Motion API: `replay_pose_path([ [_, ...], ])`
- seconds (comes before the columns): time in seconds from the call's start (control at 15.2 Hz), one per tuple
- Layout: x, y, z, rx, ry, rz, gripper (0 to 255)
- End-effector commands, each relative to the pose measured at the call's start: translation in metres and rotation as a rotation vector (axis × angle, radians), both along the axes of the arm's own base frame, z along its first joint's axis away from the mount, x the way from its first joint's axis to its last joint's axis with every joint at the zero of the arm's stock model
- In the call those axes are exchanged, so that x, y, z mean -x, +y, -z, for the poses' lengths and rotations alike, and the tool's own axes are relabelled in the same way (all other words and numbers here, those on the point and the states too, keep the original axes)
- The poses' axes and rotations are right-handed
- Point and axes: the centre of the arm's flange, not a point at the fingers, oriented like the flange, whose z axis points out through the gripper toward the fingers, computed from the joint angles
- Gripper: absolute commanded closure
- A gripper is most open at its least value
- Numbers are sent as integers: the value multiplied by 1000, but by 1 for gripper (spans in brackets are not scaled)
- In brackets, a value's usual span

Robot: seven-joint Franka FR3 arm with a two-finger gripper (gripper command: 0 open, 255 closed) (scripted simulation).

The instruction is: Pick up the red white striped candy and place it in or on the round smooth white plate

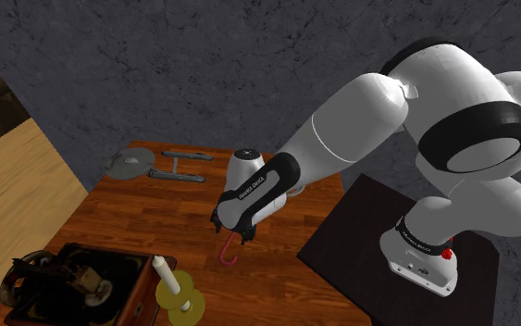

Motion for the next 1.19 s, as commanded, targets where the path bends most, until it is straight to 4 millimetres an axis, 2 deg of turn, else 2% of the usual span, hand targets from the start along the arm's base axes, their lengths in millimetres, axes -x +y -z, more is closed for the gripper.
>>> replay_pose_path([
  [0.0,0,0,1,0,0,0,0],
  [0.26,0,0,1,0,0,0,0],
  [0.33,0,0,1,0,0,0,255],
  [0.92,0,0,1,0,0,0,255],
  [1.12,0,0,-15,0,0,0,255],
])
